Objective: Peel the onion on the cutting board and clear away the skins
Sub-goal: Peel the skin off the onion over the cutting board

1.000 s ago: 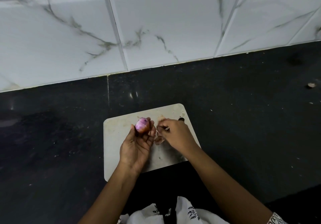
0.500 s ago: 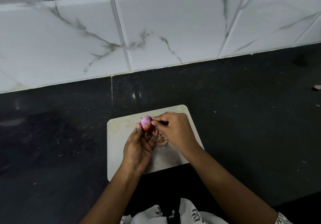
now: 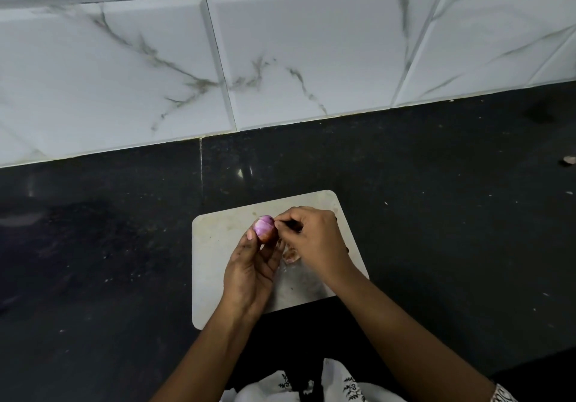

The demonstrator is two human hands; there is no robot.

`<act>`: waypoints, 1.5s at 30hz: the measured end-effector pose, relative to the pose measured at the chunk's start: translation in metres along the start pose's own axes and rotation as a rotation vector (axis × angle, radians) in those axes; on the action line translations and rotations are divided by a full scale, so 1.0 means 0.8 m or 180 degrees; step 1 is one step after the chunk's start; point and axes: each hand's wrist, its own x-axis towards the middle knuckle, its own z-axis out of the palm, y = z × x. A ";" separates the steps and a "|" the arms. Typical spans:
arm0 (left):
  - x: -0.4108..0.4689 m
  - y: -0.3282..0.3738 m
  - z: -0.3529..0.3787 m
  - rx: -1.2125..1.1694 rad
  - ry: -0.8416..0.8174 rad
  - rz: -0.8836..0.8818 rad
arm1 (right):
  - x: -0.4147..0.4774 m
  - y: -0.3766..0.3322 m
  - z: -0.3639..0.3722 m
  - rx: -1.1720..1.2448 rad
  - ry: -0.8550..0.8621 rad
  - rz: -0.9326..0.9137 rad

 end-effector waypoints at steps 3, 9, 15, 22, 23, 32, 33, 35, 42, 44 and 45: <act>0.002 0.001 -0.001 0.0174 -0.0053 0.0067 | 0.003 0.000 -0.008 0.0378 -0.0146 0.0271; 0.004 0.008 0.002 0.0746 -0.0209 0.0346 | 0.012 -0.007 -0.024 0.0025 -0.0354 0.0227; 0.001 0.015 -0.001 0.1578 -0.0325 0.0732 | 0.014 -0.012 -0.028 -0.0394 -0.0611 -0.0135; -0.005 0.014 0.003 0.1778 -0.0348 0.0986 | 0.009 -0.012 -0.009 -0.1062 -0.0162 -0.0516; -0.005 0.014 0.003 0.1788 -0.0320 0.0974 | 0.008 -0.012 -0.008 -0.1101 -0.0131 -0.0524; 0.006 0.007 -0.012 0.0476 -0.0391 0.0090 | 0.019 -0.008 -0.010 -0.0575 -0.0311 0.0217; 0.006 0.007 -0.013 0.0331 -0.0403 0.0055 | 0.020 -0.005 -0.010 -0.0482 -0.0266 0.0342; 0.007 0.007 -0.013 0.0074 -0.0400 -0.0055 | 0.022 0.009 -0.013 -0.0621 -0.0193 0.0517; 0.011 0.010 -0.020 -0.0620 -0.0210 -0.0409 | 0.004 0.049 -0.007 -0.1148 -0.0788 0.0576; 0.013 0.012 -0.021 -0.0561 -0.0250 -0.0499 | -0.003 0.049 -0.002 -0.0995 -0.0727 0.0384; 0.014 0.013 -0.021 -0.0508 -0.0284 -0.0522 | -0.004 0.047 -0.002 -0.0917 -0.0656 0.0314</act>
